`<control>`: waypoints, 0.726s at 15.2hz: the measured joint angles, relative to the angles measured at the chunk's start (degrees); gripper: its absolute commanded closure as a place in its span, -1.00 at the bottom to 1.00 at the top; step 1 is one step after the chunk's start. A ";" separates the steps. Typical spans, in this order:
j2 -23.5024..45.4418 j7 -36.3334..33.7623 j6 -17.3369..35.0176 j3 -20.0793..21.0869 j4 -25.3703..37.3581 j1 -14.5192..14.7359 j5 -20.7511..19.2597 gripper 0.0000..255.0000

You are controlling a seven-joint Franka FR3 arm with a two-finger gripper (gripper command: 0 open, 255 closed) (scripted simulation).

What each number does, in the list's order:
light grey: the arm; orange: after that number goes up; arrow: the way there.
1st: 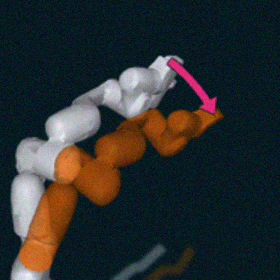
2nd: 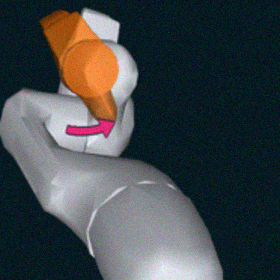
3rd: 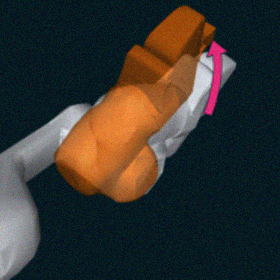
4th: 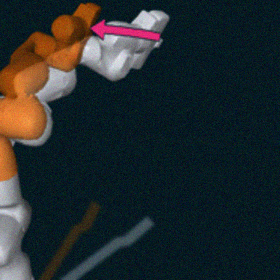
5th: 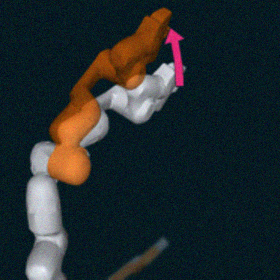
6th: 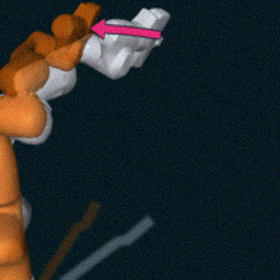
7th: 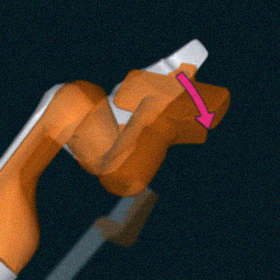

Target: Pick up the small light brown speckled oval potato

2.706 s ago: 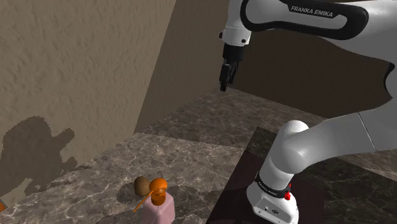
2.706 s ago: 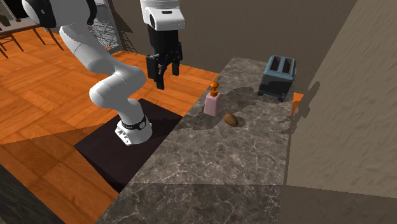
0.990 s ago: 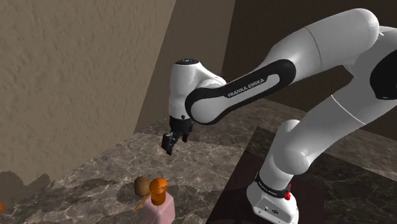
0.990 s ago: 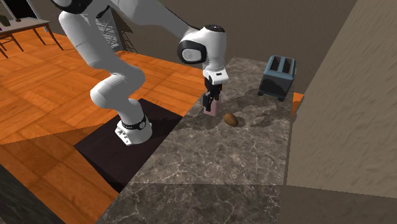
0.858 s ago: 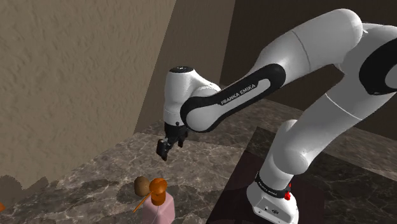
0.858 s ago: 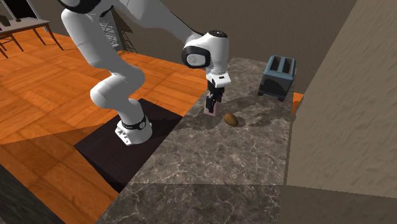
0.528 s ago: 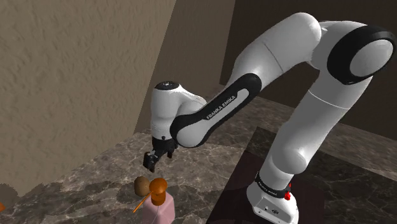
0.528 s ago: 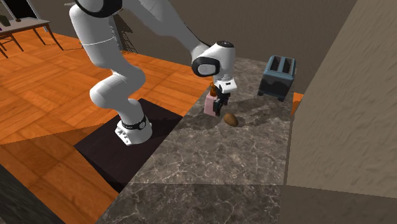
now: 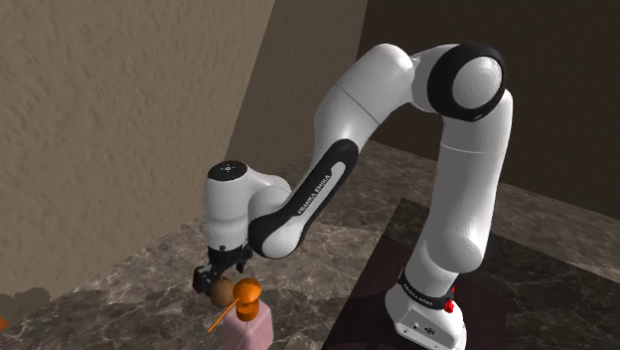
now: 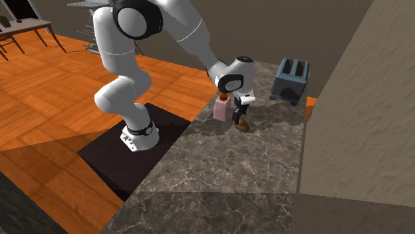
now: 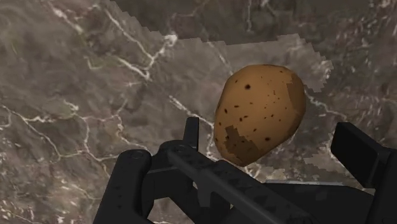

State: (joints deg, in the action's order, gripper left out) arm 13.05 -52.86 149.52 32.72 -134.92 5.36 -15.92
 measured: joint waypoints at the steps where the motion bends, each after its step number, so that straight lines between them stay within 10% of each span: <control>1: 1.13 -1.05 0.59 -0.61 0.36 0.54 -1.26 -1.00; 7: 5.92 -5.20 3.91 -3.87 1.13 3.10 -6.73 -1.00; 8: 6.24 -5.50 4.09 -4.10 1.23 3.32 -7.07 1.00; 11: 6.48 -5.76 4.19 -4.30 1.39 3.51 -7.36 1.00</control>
State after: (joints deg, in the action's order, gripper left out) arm 19.52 -58.62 153.71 28.41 -133.53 8.87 -23.28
